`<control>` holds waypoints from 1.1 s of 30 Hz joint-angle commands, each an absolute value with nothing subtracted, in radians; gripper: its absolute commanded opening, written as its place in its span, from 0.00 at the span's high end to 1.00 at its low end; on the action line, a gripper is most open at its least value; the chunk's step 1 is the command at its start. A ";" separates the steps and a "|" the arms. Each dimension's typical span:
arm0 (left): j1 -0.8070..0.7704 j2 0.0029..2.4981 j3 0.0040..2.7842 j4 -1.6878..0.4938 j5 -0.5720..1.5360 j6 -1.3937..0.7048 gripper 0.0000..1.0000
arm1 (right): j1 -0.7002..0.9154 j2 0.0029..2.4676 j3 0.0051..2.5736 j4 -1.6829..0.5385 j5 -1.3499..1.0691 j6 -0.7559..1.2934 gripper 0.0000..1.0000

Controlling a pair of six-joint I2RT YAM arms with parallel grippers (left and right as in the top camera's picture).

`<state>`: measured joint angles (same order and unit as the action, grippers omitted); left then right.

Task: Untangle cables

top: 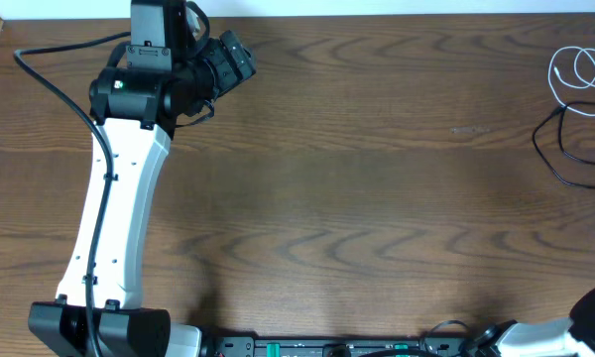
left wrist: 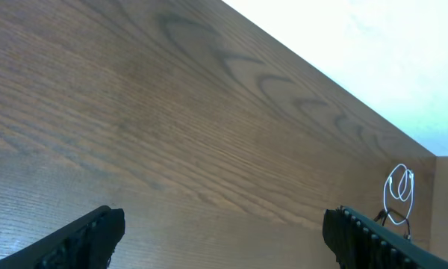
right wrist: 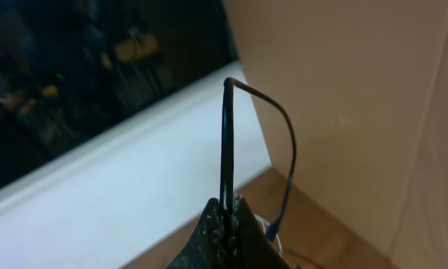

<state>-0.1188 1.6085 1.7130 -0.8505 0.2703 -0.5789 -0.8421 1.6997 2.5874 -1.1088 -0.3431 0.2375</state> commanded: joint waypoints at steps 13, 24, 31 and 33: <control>-0.116 1.616 1.717 -0.836 0.256 -0.569 0.10 | -0.824 2.001 2.589 -1.473 -0.343 0.141 0.99; -0.116 1.616 1.717 -0.836 0.256 -0.569 0.10 | -0.825 2.180 2.589 -1.638 -0.030 0.162 0.98; -0.116 1.619 1.717 -0.827 0.256 -0.569 0.10 | -0.798 2.251 2.589 -1.627 -0.042 0.185 0.21; -0.116 1.626 1.717 -0.826 0.256 -0.569 0.10 | -0.783 2.250 2.589 -1.623 -0.134 0.108 0.19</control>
<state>-0.1184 1.6085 1.7130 -0.8291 0.2703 -0.5789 -0.8154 2.2498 2.5820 -1.6249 -0.0380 0.1745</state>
